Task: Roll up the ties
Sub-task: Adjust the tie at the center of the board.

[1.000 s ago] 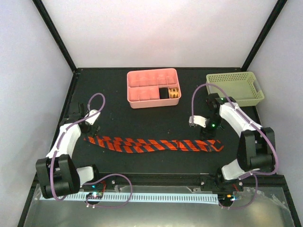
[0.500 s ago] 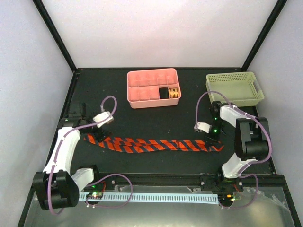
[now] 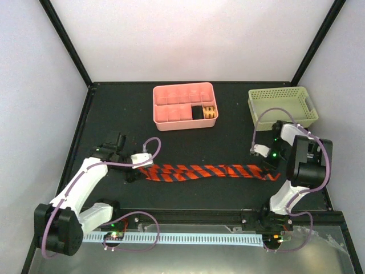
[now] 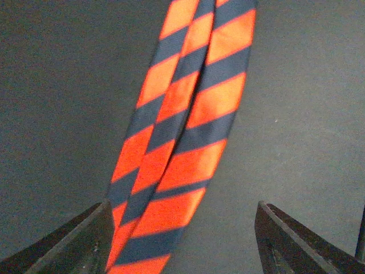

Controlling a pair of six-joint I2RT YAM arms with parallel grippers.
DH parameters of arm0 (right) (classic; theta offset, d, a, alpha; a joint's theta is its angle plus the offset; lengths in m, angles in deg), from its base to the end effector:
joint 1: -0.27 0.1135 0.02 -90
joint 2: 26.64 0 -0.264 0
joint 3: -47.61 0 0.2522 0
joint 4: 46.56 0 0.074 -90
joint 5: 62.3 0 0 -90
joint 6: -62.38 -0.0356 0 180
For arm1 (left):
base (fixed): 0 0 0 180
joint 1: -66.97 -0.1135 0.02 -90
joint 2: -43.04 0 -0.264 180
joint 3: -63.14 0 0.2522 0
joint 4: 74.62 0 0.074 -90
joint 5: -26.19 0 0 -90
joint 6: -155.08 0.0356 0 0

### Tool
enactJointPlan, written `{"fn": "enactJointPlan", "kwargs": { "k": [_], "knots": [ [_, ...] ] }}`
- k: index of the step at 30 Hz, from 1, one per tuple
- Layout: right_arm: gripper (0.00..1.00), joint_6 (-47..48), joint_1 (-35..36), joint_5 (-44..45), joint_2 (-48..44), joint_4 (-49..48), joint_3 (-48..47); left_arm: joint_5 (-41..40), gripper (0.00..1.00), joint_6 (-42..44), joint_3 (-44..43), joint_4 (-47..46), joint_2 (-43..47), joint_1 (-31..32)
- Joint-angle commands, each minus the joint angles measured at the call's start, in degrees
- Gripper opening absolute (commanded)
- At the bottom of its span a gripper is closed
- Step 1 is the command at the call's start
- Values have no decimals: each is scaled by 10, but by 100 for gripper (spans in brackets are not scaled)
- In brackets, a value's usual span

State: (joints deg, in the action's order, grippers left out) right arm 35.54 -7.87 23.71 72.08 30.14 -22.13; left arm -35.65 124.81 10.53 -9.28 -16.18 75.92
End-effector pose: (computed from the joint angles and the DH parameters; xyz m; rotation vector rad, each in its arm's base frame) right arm 0.2489 -0.0331 0.1468 1.3467 -2.6165 -0.3195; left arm 0.1634 -0.0427 0.2111 1.5648 2.1054 -0.4154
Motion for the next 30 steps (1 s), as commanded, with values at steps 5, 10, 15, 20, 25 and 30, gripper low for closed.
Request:
{"fn": "enactJointPlan", "kwargs": {
  "k": [5,10,15,20,25,30],
  "knots": [
    [42,38,-51,-23,-48,12,-49,-29,60,-33,-1,-78,-58,106],
    [46,44,-51,-62,-82,48,-21,-66,59,-56,-4,-129,-93,157],
    [48,14,-50,-50,-77,-8,24,-121,58,-78,-21,-141,-137,203],
    [50,-34,-39,-44,-60,-69,49,-161,57,-92,-28,-149,-179,227],
    [42,-44,-35,-36,-45,-88,60,-198,53,-83,-23,-162,-196,239],
    [32,-42,-36,-24,-46,-81,58,-228,47,-65,-9,-183,-221,243]
  ]
}}
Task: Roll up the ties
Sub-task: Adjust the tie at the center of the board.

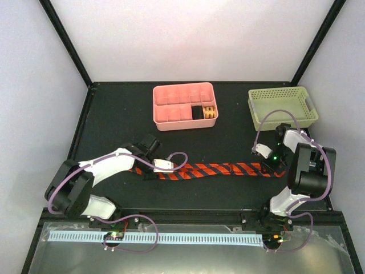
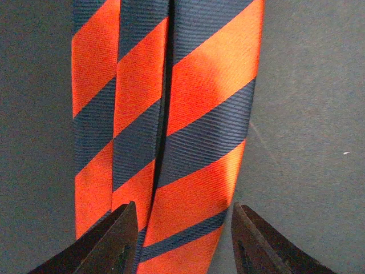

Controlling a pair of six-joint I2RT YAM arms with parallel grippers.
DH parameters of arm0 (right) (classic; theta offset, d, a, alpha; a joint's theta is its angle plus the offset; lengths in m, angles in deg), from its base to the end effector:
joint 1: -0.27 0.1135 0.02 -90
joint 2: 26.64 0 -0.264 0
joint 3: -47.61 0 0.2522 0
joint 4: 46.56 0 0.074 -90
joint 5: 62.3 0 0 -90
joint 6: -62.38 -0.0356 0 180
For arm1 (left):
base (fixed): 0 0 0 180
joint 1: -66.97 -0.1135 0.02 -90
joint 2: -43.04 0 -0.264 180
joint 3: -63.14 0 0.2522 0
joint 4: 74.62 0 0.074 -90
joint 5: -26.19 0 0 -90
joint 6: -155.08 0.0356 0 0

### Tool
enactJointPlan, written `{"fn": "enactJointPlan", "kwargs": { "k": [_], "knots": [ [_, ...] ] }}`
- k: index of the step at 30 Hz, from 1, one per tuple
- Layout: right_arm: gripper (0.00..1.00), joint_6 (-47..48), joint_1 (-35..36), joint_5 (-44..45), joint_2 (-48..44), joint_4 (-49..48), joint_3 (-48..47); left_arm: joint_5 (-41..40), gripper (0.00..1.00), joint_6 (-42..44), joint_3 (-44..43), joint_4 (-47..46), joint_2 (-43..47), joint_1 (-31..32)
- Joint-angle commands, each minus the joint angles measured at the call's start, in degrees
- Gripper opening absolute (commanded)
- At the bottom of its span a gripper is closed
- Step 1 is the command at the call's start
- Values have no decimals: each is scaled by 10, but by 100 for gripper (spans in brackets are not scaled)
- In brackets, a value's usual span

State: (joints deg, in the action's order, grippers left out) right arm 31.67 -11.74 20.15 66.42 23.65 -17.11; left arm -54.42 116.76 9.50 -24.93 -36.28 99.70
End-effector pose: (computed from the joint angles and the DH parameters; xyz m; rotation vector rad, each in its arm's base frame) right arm 0.2355 -0.0453 0.1493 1.2222 -2.8301 -0.2996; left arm 0.1869 -0.1270 0.1581 1.9425 2.0971 -0.1711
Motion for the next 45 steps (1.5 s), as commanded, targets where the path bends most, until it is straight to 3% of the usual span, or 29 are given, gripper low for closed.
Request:
{"fn": "enactJointPlan", "kwargs": {
  "k": [1,7,15,22,30,34,41,45],
  "knots": [
    [31,-2,2,14,10,-15,8,-46,46,18,3,-28,-24,7],
    [20,-1,2,18,5,-12,4,-59,34,25,8,-32,-39,13],
    [9,4,2,23,-10,-6,-3,-55,2,19,-10,-4,1,13],
    [7,4,2,21,-12,-9,-3,-84,2,34,-23,-13,0,1],
    [7,2,2,24,-15,-14,-1,-96,8,35,-35,-39,-39,-15],
    [11,0,2,25,-10,-18,-2,-94,16,35,-41,-44,-49,-22],
    [10,-2,1,52,-11,-49,13,-96,55,28,-49,-38,-43,-26],
    [9,12,-9,95,-8,-91,26,-73,67,6,-57,-29,-16,-31]
  ]
}}
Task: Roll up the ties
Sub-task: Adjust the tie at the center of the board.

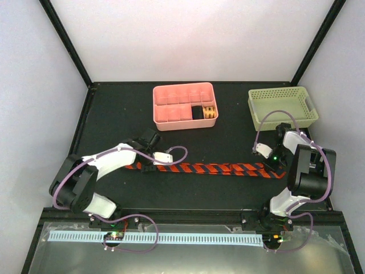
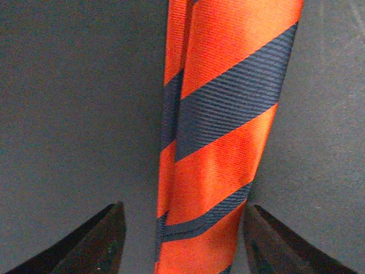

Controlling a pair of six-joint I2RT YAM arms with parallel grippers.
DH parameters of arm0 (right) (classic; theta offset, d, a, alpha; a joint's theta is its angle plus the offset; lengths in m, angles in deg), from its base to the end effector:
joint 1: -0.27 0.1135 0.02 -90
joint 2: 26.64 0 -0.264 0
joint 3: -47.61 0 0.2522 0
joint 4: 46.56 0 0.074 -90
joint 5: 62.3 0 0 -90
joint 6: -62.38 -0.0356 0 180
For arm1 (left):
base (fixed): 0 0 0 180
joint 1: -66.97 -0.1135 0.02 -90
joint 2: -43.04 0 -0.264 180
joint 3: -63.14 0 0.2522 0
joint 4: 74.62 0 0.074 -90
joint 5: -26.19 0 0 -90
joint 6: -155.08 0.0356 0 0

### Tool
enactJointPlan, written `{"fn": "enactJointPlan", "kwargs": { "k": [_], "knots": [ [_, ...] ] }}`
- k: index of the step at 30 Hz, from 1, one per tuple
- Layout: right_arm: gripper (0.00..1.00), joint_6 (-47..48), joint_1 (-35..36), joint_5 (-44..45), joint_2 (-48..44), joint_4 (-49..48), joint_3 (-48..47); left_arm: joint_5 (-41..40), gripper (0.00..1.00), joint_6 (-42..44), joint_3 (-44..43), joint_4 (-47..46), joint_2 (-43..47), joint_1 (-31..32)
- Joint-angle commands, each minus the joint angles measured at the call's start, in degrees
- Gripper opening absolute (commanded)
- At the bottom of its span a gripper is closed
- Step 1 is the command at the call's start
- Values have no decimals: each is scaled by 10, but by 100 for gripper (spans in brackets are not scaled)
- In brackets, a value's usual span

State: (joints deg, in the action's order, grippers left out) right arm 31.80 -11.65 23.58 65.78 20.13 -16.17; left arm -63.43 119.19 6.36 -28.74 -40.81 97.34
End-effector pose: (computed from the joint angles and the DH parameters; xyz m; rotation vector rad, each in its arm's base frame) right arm 0.2376 -0.0475 0.1473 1.2450 -2.8423 -0.1749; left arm 0.2142 -0.1258 0.1564 1.9156 2.1075 0.0786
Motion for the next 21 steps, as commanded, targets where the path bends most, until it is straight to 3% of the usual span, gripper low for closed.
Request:
{"fn": "enactJointPlan", "kwargs": {
  "k": [1,11,21],
  "knots": [
    [9,15,-16,65,3,-59,14,24,71,-25,-26,9,39,-9],
    [10,100,-127,118,60,-110,-19,71,80,-66,-43,28,98,-36],
    [11,165,-222,153,137,-144,-160,132,84,-70,-72,66,64,-66]
  ]
}}
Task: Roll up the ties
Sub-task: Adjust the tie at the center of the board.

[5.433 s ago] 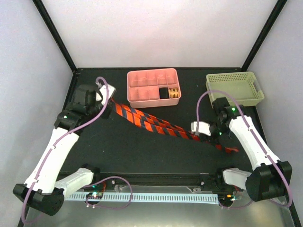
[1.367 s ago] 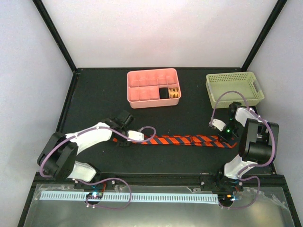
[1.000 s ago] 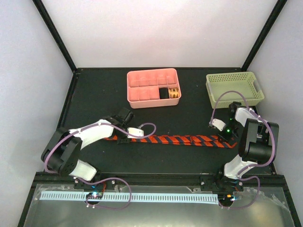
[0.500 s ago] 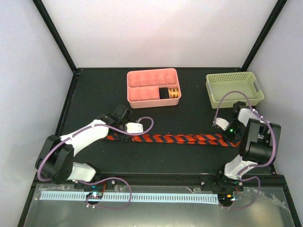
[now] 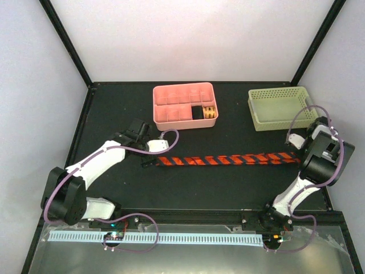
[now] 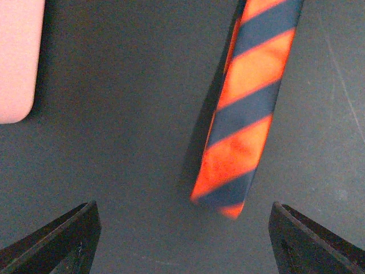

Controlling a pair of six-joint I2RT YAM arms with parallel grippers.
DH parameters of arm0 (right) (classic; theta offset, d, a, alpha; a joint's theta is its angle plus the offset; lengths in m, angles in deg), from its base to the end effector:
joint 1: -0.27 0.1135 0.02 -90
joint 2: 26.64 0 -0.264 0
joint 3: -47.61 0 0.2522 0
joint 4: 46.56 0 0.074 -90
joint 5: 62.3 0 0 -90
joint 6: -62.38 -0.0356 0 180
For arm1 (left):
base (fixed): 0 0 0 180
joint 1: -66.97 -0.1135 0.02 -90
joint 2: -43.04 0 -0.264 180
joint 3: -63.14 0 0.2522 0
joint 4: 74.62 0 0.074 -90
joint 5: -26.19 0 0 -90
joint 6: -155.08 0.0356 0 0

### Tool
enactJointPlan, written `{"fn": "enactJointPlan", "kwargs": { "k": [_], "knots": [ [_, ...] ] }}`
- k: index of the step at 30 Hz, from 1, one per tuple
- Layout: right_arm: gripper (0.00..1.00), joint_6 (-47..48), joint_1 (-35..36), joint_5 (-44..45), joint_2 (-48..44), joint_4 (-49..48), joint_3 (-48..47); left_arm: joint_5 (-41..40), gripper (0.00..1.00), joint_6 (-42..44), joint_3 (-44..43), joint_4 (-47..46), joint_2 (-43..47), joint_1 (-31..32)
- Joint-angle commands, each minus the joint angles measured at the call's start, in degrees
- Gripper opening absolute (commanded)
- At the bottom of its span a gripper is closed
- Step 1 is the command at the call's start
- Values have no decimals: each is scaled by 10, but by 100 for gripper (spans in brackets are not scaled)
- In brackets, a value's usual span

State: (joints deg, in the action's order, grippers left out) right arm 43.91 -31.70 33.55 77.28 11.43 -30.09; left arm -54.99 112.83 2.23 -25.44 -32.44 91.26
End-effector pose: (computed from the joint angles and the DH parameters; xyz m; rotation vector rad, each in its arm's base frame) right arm 0.2702 -0.1729 0.1495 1.0469 -2.9349 0.2223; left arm 0.2221 -0.1062 0.2077 1.6040 2.1247 -0.0748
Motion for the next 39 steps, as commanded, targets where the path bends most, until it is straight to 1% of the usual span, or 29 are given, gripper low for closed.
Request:
{"fn": "enactJointPlan", "kwargs": {
  "k": [1,2,4,6,7,12,14,18,21,23,24,25,26,27,28,31,32,34,37,39],
  "knots": [
    [14,53,-25,50,16,-53,-25,56,86,-2,-32,41,-26,-4],
    [20,61,-27,41,9,-43,-28,65,88,-1,-34,46,-29,-4],
    [37,70,-27,22,-13,-18,-29,86,93,4,-37,52,-35,0],
    [50,72,-27,-1,-37,10,-30,95,98,4,-37,46,-39,9],
    [56,72,-27,-11,-47,22,-32,95,99,4,-37,39,-41,13],
    [73,66,-26,-76,-108,75,-49,63,99,-6,-55,12,-89,43],
    [77,61,-26,-107,-127,96,-63,57,99,-11,-81,20,-126,48],
    [78,42,-24,-174,-152,146,-101,43,99,-3,-109,19,-178,69],
    [78,19,-21,-226,-170,160,-120,37,99,0,-119,22,-205,87],
    [79,6,-21,-265,-189,160,-129,38,97,1,-127,32,-222,90],
    [82,1,-21,-288,-201,159,-130,38,95,4,-130,37,-230,91],
    [87,-3,-20,-310,-214,155,-129,37,94,7,-130,41,-237,90],
    [96,-7,-20,-333,-229,150,-125,34,92,9,-129,42,-243,91],
    [100,-12,-20,-358,-243,143,-119,30,91,12,-126,41,-247,91],
    [100,-20,-20,-384,-256,138,-111,24,89,13,-123,39,-249,90],
    [100,-68,-20,-467,-287,124,-90,10,79,19,-108,27,-249,89],
    [100,-74,-20,-493,-292,130,-88,7,74,20,-104,24,-247,88],
    [100,-41,-14,-540,-289,176,-92,4,63,21,-98,17,-244,83],
    [100,-2,43,-537,-265,266,-118,8,48,28,-89,18,-238,72],
    [100,-8,85,-534,-256,295,-117,10,39,35,-81,20,-233,62]
  ]
}}
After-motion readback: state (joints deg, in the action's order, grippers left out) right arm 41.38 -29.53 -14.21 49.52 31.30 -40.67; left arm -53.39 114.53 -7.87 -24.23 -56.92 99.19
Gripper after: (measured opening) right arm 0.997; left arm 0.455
